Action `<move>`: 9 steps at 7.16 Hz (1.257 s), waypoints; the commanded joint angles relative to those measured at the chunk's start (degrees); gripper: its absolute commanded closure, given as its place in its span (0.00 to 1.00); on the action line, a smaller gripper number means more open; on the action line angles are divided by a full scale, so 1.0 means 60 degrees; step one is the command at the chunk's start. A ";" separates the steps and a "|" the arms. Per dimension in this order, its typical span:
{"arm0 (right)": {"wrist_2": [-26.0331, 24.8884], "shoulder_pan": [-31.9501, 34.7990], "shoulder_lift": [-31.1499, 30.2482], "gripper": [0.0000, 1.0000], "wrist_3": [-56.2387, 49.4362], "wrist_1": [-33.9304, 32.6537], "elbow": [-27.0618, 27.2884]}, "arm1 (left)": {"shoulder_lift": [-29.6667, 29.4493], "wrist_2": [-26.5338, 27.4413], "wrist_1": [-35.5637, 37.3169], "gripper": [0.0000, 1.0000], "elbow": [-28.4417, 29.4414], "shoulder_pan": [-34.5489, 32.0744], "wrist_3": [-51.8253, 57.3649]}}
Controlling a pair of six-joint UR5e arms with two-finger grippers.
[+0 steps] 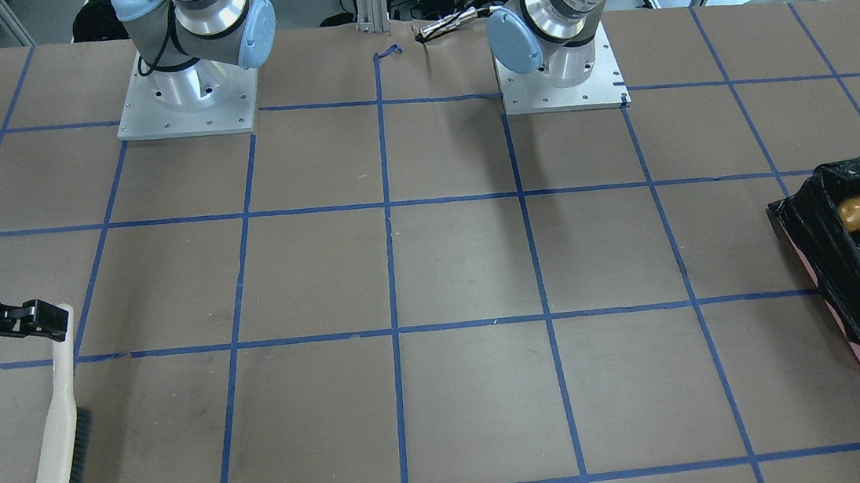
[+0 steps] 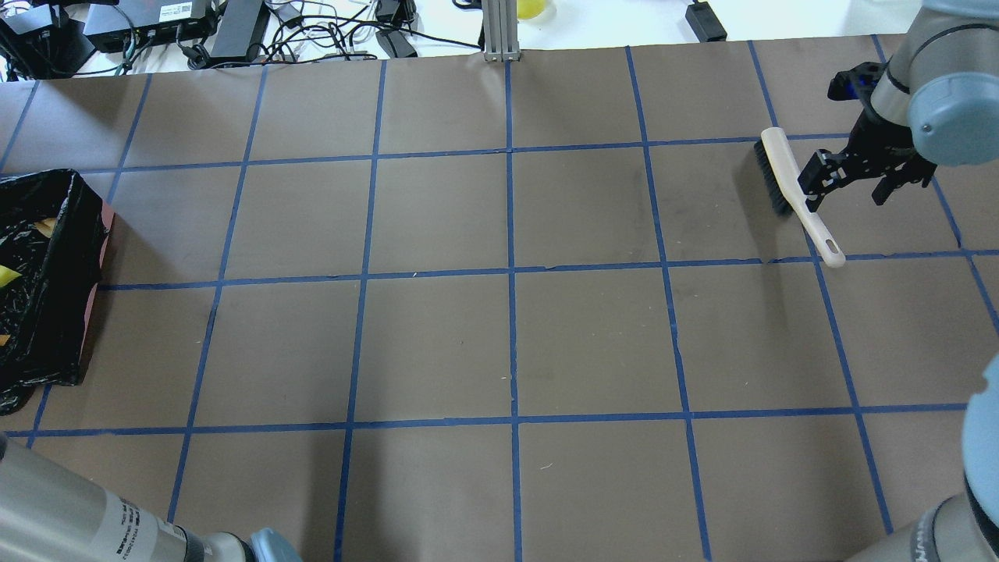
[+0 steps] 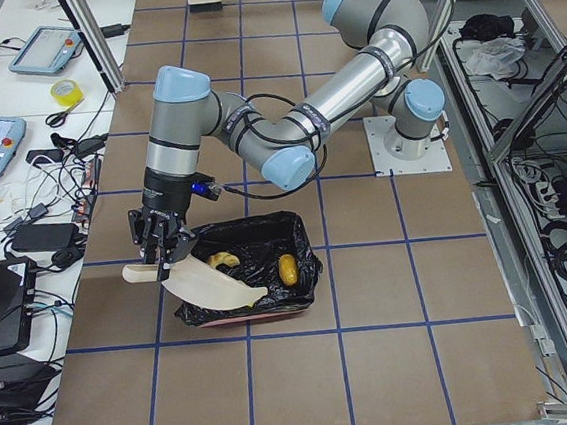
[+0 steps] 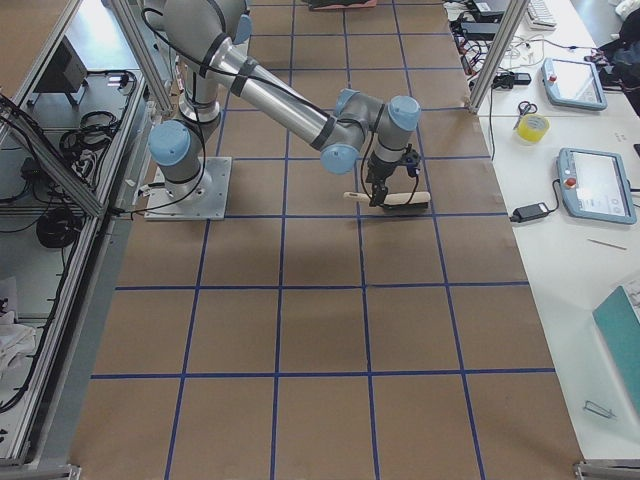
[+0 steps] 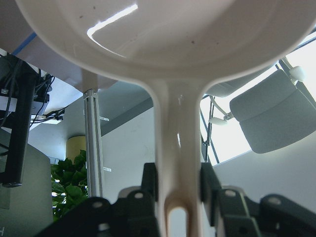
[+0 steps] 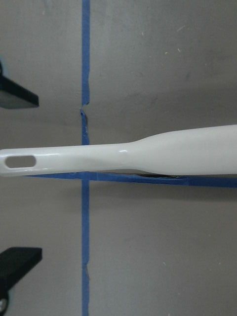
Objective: Sweep and dump trash into bin
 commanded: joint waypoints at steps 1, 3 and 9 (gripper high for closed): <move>-0.0080 0.0013 -0.0857 0.00 0.0302 0.1134 -0.0031 | 0.0132 -0.0095 0.0153 1.00 -0.0302 0.0005 0.0012; 0.0139 0.0623 -0.1457 0.00 0.1427 0.1781 -0.0060 | 0.0043 -0.0970 -0.0866 1.00 -0.0302 -0.0067 -0.0467; 0.0200 0.3411 -0.2426 0.00 0.3790 0.2309 -0.0719 | 0.0015 -0.1180 -0.5261 1.00 0.0840 -0.1952 -0.6231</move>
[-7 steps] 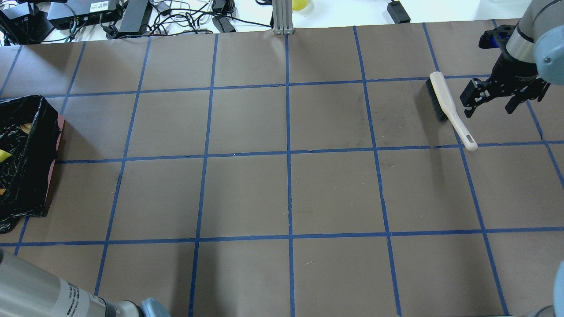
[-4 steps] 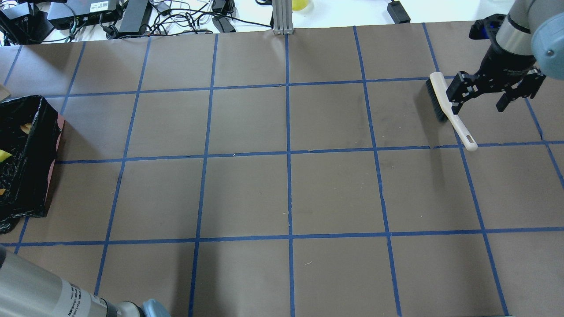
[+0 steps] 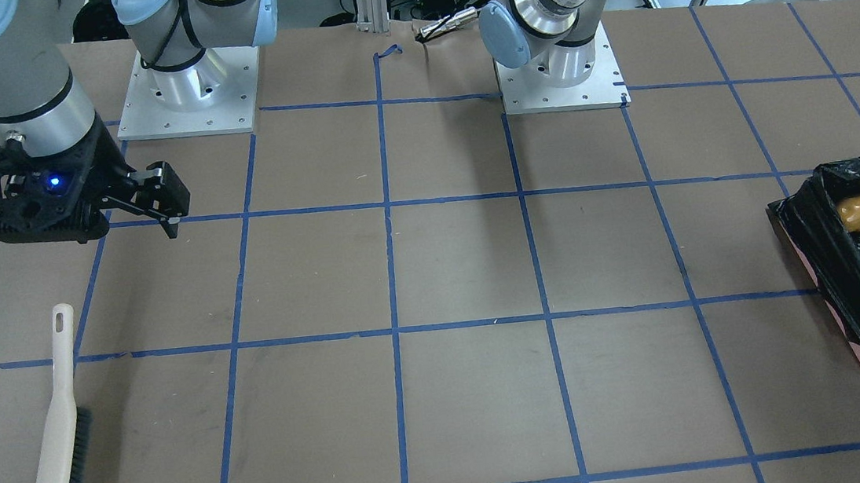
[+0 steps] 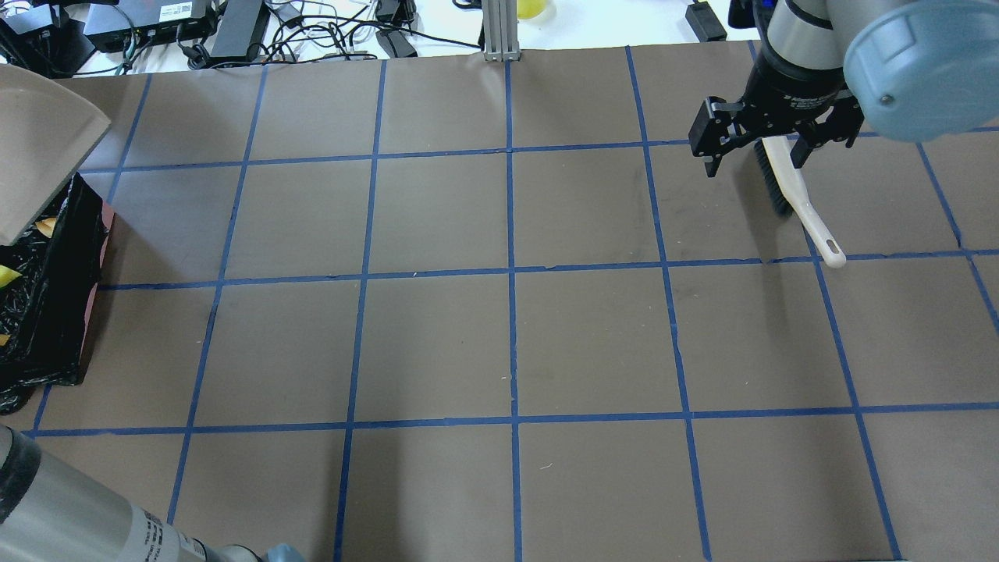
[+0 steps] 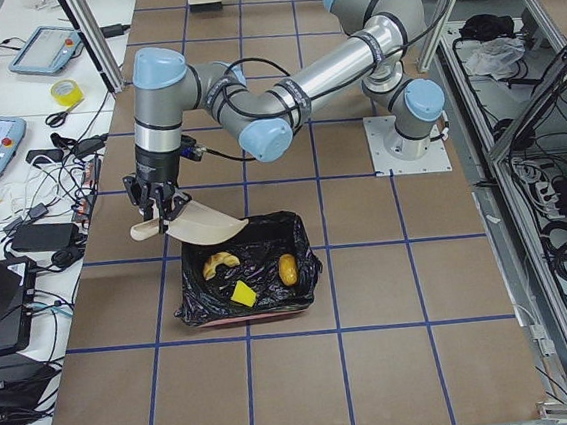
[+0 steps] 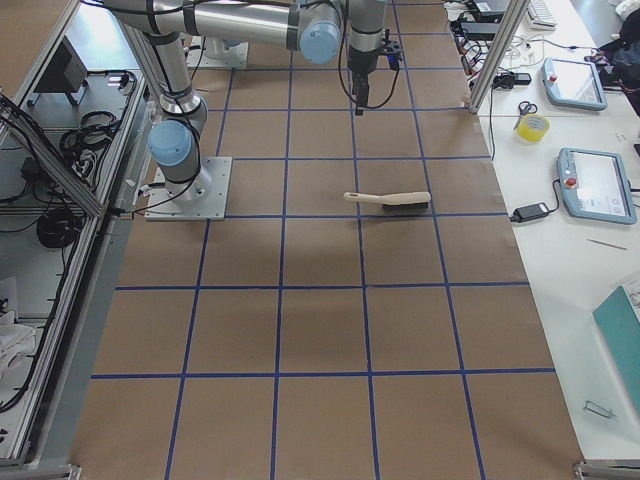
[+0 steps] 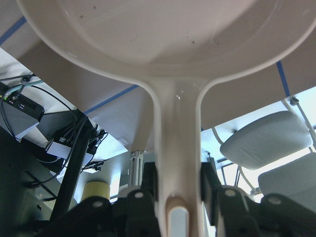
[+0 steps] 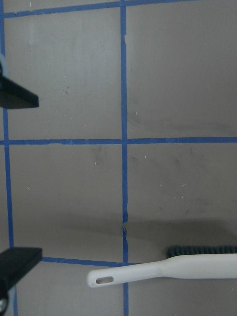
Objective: Sweep and dump trash into bin
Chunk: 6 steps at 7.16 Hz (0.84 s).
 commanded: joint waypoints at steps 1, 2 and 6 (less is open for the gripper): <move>-0.0077 0.0166 -0.0132 0.00 0.0296 0.0244 -0.0024 | -0.0200 -0.0064 -0.1101 1.00 0.0201 -0.1191 -0.2248; 0.0010 0.0166 -0.0205 0.00 0.0296 0.0273 -0.0024 | -0.0245 -0.0340 -0.1596 1.00 0.0157 -0.1647 -0.3373; 0.0374 0.0296 -0.0307 0.00 0.0340 0.0258 -0.0024 | -0.0582 -0.1778 -0.2421 1.00 -0.0135 -0.2468 -0.6218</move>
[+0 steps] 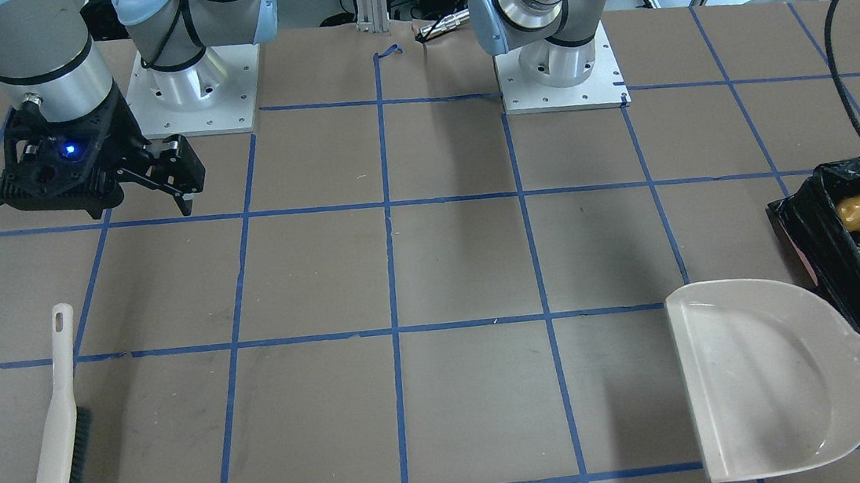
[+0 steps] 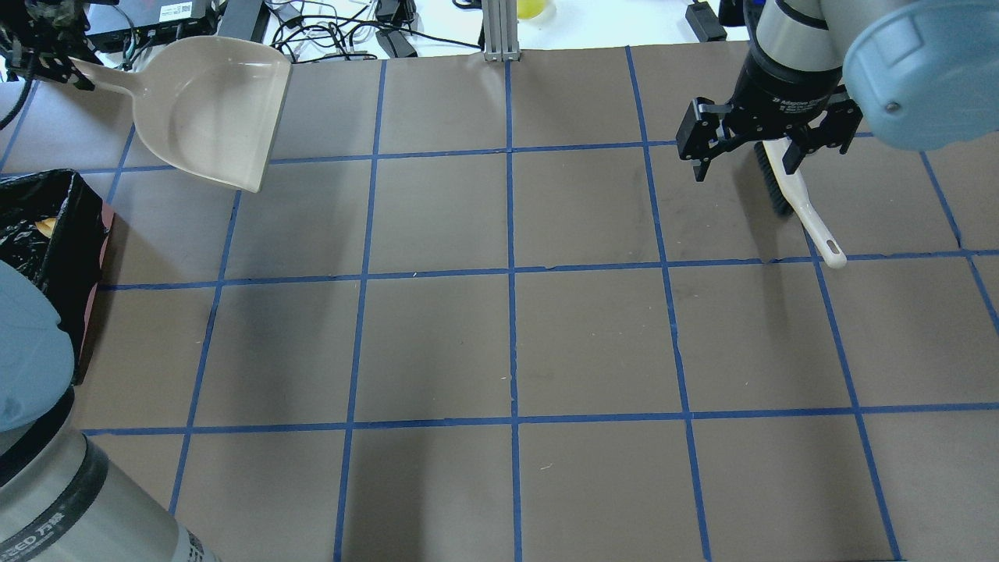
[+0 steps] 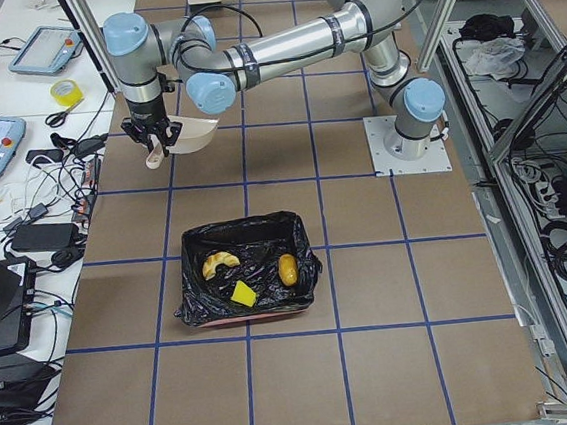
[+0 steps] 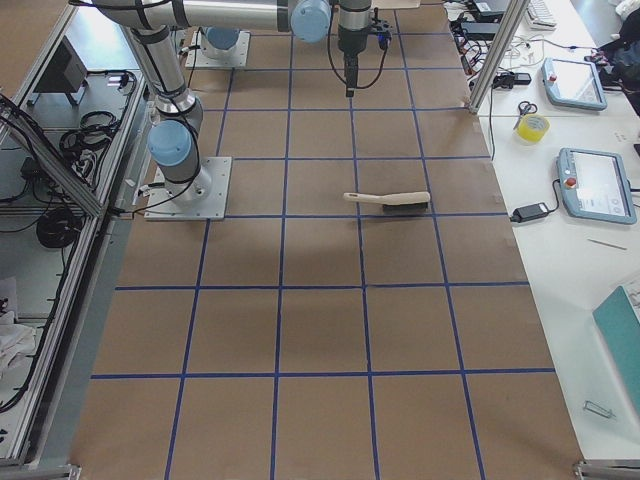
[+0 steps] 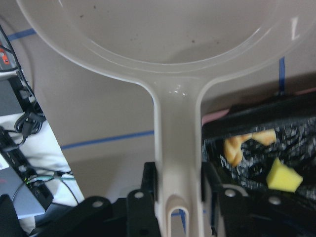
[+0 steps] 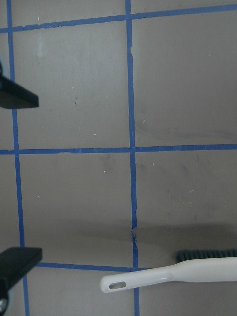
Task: Sweep and dump trash into bin
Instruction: 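Bring the empty dustpan back and lower it onto the table with the left gripper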
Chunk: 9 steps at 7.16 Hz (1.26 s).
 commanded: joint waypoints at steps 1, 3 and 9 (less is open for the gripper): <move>0.0214 0.0100 -0.0080 0.00 -0.0008 -0.0046 0.0000 | -0.0303 -0.0236 -0.0053 1.00 -0.0158 -0.0670 -0.1466; 0.0170 0.0100 -0.0095 0.00 -0.0023 0.0071 0.0014 | -0.0698 -0.1021 -0.0039 1.00 -0.0202 -0.0878 -0.2203; 0.0329 0.0129 -0.0198 0.00 0.0021 -0.0075 0.0102 | -0.1345 0.0233 0.0456 1.00 -0.0872 -0.1758 -0.2132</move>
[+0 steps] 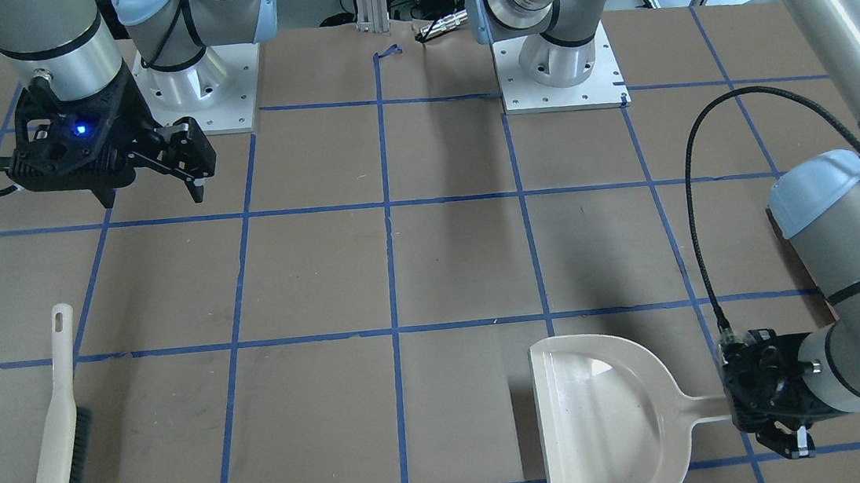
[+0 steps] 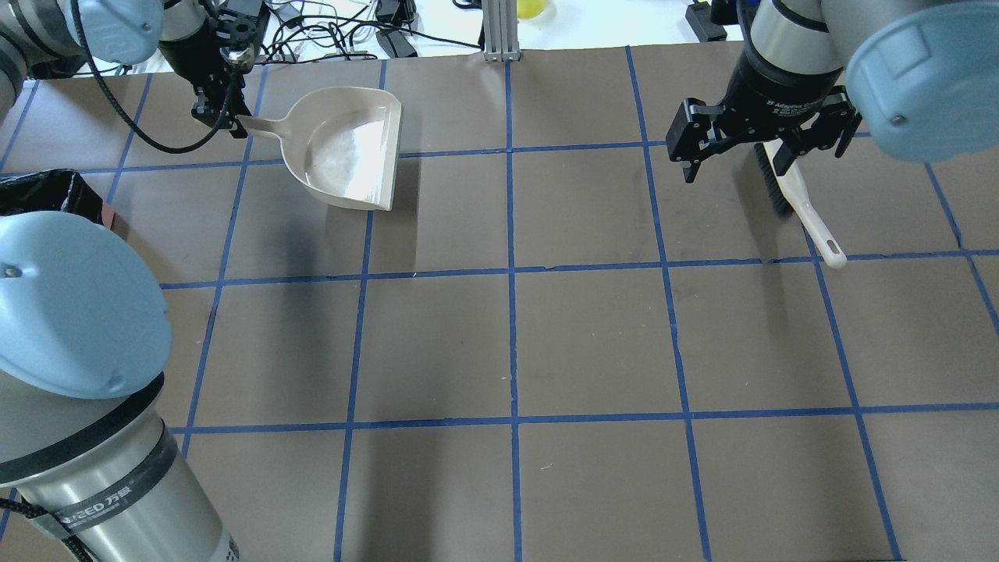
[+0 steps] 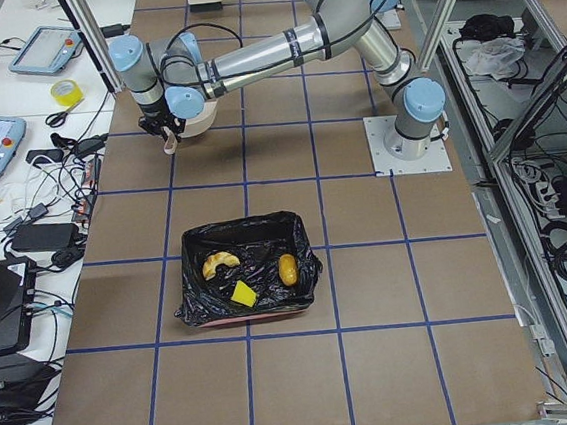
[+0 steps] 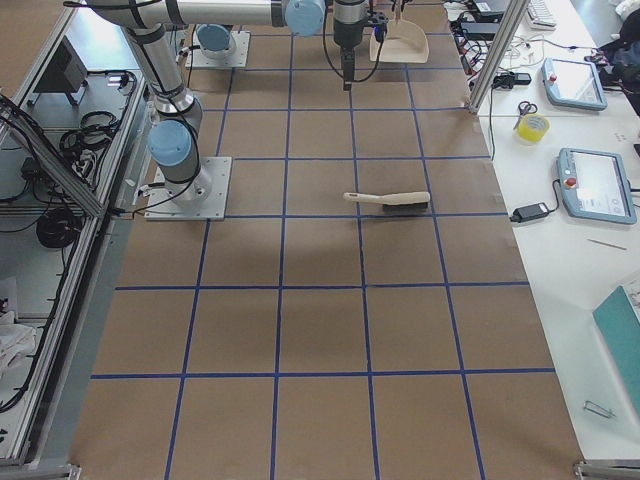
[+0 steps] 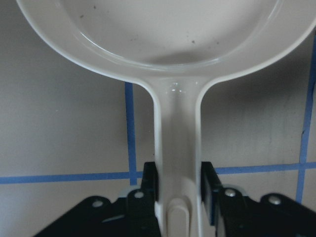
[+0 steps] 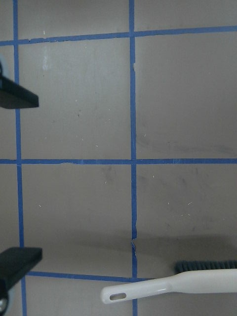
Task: Sweep and dump trash into bin
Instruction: 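Bring the empty dustpan back and lower it onto the table with the left gripper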
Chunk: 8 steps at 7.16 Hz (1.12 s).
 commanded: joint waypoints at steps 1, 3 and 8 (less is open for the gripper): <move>0.0127 0.0001 0.0033 0.00 -0.0023 -0.0039 0.0014 | -0.0001 0.0137 0.0894 1.00 -0.0734 -0.0099 0.0087; 0.0099 -0.0013 0.0076 0.00 -0.0038 0.0062 0.0014 | 0.0174 0.0006 0.1061 1.00 -0.1176 -0.0099 -0.0030; 0.0113 0.0001 0.0003 0.00 -0.0009 0.0122 0.0029 | 0.0614 -0.0156 0.1279 1.00 -0.2041 -0.0012 -0.0059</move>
